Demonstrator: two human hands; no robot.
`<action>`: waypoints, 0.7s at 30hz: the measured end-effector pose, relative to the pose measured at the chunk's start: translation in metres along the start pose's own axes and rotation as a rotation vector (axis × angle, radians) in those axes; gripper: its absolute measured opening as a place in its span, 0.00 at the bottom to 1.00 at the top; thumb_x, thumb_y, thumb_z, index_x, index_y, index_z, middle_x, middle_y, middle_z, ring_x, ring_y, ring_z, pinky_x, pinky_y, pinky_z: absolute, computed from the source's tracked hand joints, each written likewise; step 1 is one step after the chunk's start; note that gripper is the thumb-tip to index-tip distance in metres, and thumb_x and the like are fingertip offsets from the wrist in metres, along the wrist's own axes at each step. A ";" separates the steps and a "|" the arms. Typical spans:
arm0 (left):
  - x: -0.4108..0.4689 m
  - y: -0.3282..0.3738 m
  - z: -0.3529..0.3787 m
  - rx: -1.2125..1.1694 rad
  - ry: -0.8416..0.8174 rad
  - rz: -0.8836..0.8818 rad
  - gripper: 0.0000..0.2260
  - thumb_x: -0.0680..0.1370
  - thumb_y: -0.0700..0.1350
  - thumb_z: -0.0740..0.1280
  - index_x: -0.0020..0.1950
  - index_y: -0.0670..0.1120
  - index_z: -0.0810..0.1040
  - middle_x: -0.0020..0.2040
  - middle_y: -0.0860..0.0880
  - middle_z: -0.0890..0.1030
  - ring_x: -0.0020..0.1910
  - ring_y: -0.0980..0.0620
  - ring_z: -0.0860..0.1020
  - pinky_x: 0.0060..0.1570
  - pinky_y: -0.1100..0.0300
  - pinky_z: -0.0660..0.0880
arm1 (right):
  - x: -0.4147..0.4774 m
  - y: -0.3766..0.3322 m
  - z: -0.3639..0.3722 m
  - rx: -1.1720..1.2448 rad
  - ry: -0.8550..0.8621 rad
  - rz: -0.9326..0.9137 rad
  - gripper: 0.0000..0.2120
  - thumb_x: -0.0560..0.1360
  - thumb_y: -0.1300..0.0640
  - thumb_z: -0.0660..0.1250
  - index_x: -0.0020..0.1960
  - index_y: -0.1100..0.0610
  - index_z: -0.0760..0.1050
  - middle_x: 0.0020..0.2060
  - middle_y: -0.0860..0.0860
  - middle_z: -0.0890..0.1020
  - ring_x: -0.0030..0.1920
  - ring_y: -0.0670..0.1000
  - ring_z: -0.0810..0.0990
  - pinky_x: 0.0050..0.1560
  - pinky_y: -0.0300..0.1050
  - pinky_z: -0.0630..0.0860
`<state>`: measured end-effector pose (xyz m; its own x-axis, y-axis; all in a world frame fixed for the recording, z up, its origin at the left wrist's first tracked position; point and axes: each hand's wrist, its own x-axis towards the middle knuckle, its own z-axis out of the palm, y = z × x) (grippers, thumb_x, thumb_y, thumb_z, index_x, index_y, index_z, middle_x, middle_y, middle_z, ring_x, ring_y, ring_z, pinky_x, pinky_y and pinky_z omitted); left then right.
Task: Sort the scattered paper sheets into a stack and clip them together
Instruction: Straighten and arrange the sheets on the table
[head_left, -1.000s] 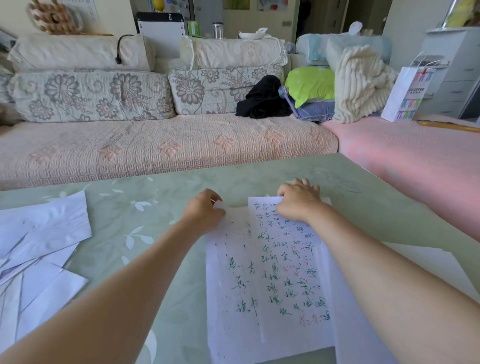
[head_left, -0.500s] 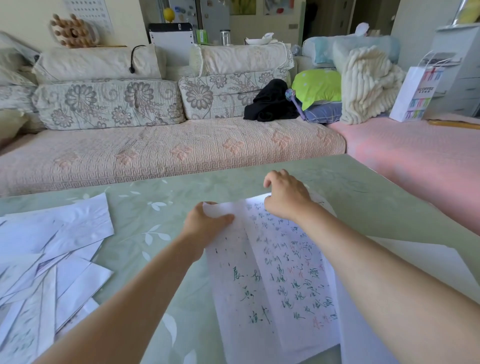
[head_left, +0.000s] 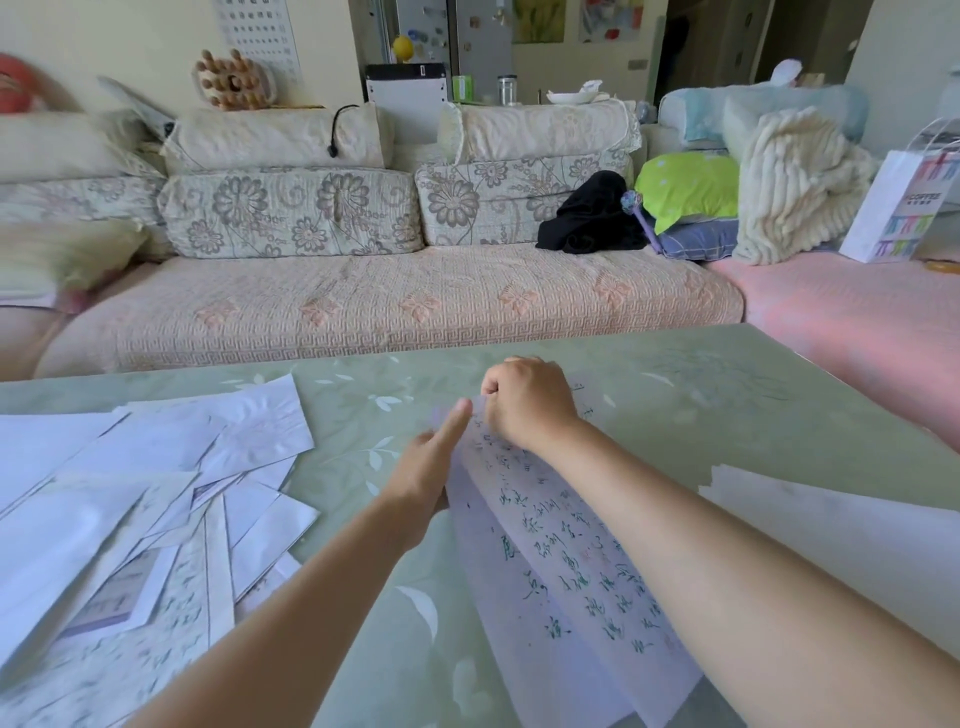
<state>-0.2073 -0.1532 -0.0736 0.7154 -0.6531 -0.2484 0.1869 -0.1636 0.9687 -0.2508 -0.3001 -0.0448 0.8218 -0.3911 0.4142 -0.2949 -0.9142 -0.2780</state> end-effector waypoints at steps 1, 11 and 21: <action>-0.002 0.001 0.001 0.041 0.050 0.028 0.16 0.76 0.57 0.69 0.53 0.45 0.83 0.50 0.43 0.85 0.49 0.46 0.84 0.53 0.48 0.81 | -0.001 -0.004 0.006 -0.021 -0.014 0.007 0.07 0.72 0.59 0.64 0.41 0.49 0.78 0.41 0.46 0.76 0.48 0.52 0.73 0.56 0.48 0.69; -0.031 0.012 -0.061 -0.006 0.369 0.172 0.04 0.77 0.42 0.69 0.51 0.47 0.79 0.44 0.48 0.84 0.41 0.51 0.82 0.37 0.59 0.78 | -0.023 -0.018 -0.009 0.374 -0.232 0.279 0.41 0.77 0.46 0.64 0.81 0.51 0.43 0.78 0.50 0.52 0.77 0.55 0.55 0.73 0.51 0.58; -0.105 0.028 -0.122 -0.248 0.390 0.247 0.06 0.79 0.47 0.68 0.50 0.45 0.79 0.44 0.45 0.85 0.42 0.45 0.84 0.42 0.49 0.81 | -0.072 -0.063 -0.029 0.938 -0.435 0.493 0.12 0.76 0.51 0.72 0.57 0.55 0.79 0.56 0.51 0.83 0.55 0.50 0.80 0.59 0.49 0.76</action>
<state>-0.1953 0.0008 -0.0214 0.9471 -0.3183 -0.0419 0.1008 0.1710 0.9801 -0.3056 -0.2173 -0.0322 0.8706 -0.4478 -0.2036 -0.3025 -0.1610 -0.9395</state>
